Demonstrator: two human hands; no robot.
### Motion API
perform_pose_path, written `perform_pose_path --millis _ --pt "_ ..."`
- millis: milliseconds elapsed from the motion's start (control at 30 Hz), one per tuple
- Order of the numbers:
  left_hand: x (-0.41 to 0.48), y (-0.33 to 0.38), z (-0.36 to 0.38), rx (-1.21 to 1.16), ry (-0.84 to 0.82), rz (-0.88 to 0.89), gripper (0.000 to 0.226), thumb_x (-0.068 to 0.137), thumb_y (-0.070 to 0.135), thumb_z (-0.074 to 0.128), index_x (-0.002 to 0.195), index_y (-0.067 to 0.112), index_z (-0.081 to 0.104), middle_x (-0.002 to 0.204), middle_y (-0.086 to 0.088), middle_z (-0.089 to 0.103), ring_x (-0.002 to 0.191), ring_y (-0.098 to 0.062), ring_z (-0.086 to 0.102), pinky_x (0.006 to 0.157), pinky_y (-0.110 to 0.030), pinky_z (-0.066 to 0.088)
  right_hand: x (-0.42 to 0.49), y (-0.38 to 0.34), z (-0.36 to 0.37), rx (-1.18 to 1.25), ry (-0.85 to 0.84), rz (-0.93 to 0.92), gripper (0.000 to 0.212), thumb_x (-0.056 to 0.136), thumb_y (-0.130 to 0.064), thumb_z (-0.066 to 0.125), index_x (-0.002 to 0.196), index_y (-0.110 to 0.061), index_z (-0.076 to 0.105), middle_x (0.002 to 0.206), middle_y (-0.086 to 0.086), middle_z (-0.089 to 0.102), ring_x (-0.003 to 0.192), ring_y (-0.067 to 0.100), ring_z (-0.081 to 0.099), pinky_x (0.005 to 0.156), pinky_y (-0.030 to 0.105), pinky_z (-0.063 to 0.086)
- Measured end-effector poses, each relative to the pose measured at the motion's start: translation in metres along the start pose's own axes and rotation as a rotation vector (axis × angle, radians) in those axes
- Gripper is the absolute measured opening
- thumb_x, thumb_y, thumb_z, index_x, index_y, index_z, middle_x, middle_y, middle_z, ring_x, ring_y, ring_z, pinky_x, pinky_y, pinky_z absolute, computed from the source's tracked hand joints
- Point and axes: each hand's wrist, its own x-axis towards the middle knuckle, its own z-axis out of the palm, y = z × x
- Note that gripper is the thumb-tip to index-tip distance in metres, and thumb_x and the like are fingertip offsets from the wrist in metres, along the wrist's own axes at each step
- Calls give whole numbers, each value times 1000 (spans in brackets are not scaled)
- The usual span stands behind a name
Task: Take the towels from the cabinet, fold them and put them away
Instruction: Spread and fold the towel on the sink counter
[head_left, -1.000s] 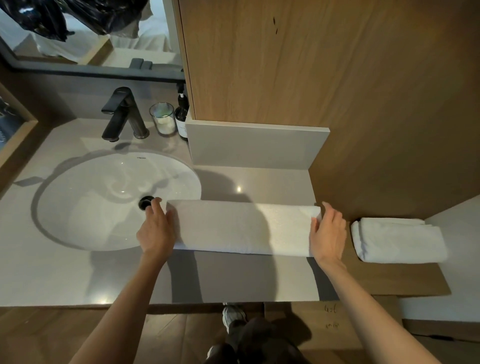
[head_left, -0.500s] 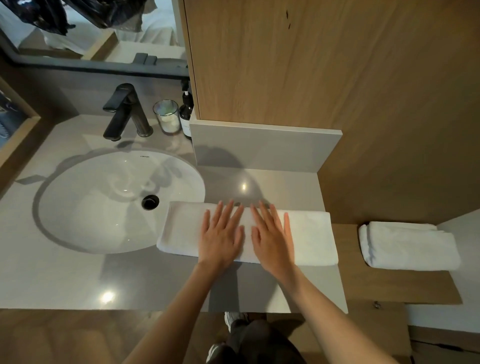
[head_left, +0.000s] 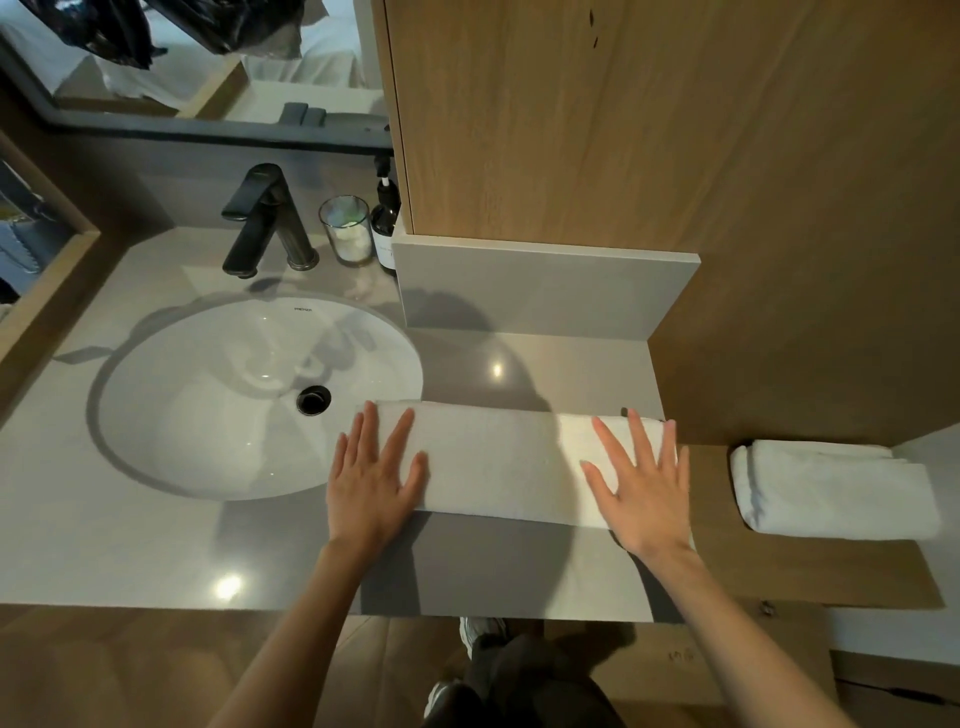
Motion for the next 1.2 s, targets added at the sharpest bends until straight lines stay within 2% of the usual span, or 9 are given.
perform_pose_path --millis 233,367,467,600,733,933,1033,1100,1200 --pt "-1 -5 -1 -119 -50 -99 62 95 64 20 151 39 10 161 -14 -5 148 -32 4 118 -41 10 0 1 -6 16 -50 -1 67 92 -67 8 153 -40 5 163 2 -4 147 39 -13 114 53 -10" --pt "9 -15 -8 -367 -79 -195 63 96 56 31 151 32 15 152 -16 30 136 -39 32 109 -49 32 4 -15 -16 51 -49 -155 65 96 -60 5 154 -32 15 163 4 6 149 26 -8 117 46 -13" --pt "17 -24 -12 -532 -84 -296 59 97 48 41 150 30 21 128 -18 55 115 -39 49 95 -48 41 17 -42 -19 175 -95 -246 56 101 -53 22 152 -30 24 161 1 19 150 23 9 120 45 -3" --pt "25 -25 -21 -666 -128 -356 57 98 39 47 150 31 24 133 -16 54 115 -36 54 90 -39 42 40 -78 -22 303 -54 -338 46 98 -43 47 141 -25 45 137 -1 52 126 23 45 112 43 26" --pt "30 -28 -24 -772 -127 -411 57 97 33 53 148 31 28 136 -11 50 119 -33 51 98 -41 41 65 -101 -26 275 -115 -375 47 90 -57 53 126 -27 57 119 -2 58 111 23 49 95 38 36" --pt "37 -32 -28 -806 -138 -481 51 92 39 58 138 23 44 119 -5 58 106 -27 58 94 -41 47 88 -101 -25 278 -220 -452 49 82 -66 58 98 -20 57 95 -3 59 90 20 55 78 33 40" --pt "44 -29 -34 -777 -121 -477 48 89 50 59 124 18 56 108 -3 63 98 -25 60 87 -38 48 93 -102 -26 234 -261 -472 55 82 -68 56 91 -14 60 93 2 57 89 23 55 77 36 41" --pt "48 -22 -41 -786 -84 -472 41 90 48 59 113 14 60 100 -2 64 91 -23 60 83 -36 48 93 -101 -29 227 -274 -480 65 78 -77 42 84 -15 59 91 2 54 90 24 54 79 38 43" --pt "54 -14 -53 -815 -24 -449 49 86 56 58 98 8 63 90 -6 65 86 -25 62 78 -39 49 88 -97 -40 331 -275 -469 48 87 -64 51 79 -17 50 84 -3 48 88 23 53 77 37 41"
